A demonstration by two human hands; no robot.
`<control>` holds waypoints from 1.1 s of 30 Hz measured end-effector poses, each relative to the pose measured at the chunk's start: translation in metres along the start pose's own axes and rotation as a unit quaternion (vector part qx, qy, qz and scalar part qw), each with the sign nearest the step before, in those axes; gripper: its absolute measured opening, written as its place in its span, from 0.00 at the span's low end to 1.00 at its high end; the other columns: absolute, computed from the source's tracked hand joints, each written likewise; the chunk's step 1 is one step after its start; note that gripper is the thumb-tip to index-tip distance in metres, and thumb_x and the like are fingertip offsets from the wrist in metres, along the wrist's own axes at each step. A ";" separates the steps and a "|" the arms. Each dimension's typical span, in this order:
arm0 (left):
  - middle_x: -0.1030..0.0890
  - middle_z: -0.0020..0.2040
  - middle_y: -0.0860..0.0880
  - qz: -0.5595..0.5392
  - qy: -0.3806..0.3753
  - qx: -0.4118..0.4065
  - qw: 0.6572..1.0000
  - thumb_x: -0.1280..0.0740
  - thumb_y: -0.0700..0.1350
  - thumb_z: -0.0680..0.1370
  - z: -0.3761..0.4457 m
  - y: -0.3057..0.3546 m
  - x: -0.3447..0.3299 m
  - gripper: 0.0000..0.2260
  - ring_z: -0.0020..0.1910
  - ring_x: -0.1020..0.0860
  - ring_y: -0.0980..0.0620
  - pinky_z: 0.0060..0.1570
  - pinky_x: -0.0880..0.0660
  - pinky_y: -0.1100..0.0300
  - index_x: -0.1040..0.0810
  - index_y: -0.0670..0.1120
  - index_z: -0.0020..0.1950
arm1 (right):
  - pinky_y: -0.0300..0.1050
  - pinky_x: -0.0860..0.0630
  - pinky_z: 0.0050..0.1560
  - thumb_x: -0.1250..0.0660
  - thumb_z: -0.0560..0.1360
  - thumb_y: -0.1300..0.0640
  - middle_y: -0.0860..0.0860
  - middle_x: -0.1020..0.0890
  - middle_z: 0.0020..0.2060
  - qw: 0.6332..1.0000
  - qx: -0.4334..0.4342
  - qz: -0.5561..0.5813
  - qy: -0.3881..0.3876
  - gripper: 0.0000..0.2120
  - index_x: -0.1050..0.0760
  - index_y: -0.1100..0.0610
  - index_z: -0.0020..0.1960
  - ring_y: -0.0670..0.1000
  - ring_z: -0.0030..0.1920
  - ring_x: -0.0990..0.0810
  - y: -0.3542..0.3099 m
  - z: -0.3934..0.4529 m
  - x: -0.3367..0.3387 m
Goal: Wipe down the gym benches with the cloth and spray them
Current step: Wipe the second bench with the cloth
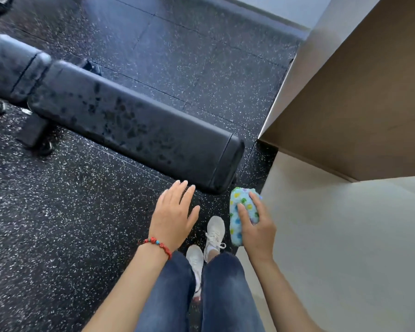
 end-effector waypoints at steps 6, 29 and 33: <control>0.22 0.59 0.38 -0.005 -0.024 -0.035 0.999 0.43 0.49 0.76 0.063 -0.021 -0.068 0.21 0.60 0.24 0.39 0.55 0.25 0.43 0.23 0.36 0.60 | 0.48 0.25 0.52 0.32 0.74 0.54 0.46 0.26 0.46 0.999 -0.038 -0.007 0.015 0.17 0.27 0.50 0.62 0.48 0.47 0.25 0.035 0.070 -0.050; 0.35 0.73 0.43 0.062 0.008 -0.087 0.994 0.43 0.48 0.78 0.140 -0.120 -0.261 0.24 0.72 0.40 0.43 0.69 0.45 0.39 0.37 0.43 0.73 | 0.36 0.42 0.34 0.36 0.74 0.50 0.58 0.24 0.45 0.961 0.047 -0.182 0.205 0.17 0.26 0.55 0.61 0.56 0.41 0.24 0.101 0.258 -0.184; 0.35 0.73 0.43 0.059 0.001 -0.084 0.995 0.43 0.49 0.78 0.139 -0.120 -0.261 0.24 0.72 0.40 0.43 0.69 0.46 0.39 0.38 0.43 0.73 | 0.41 0.32 0.34 0.38 0.75 0.50 0.57 0.24 0.42 0.947 0.081 -0.220 0.219 0.17 0.27 0.55 0.62 0.57 0.39 0.23 0.110 0.237 -0.193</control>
Point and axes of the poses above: each hand's wrist, its own z-axis towards the middle knuckle, its own x-axis out of the back of the hand, y = z × x, the point moved 2 cm from there along z, towards the middle knuckle
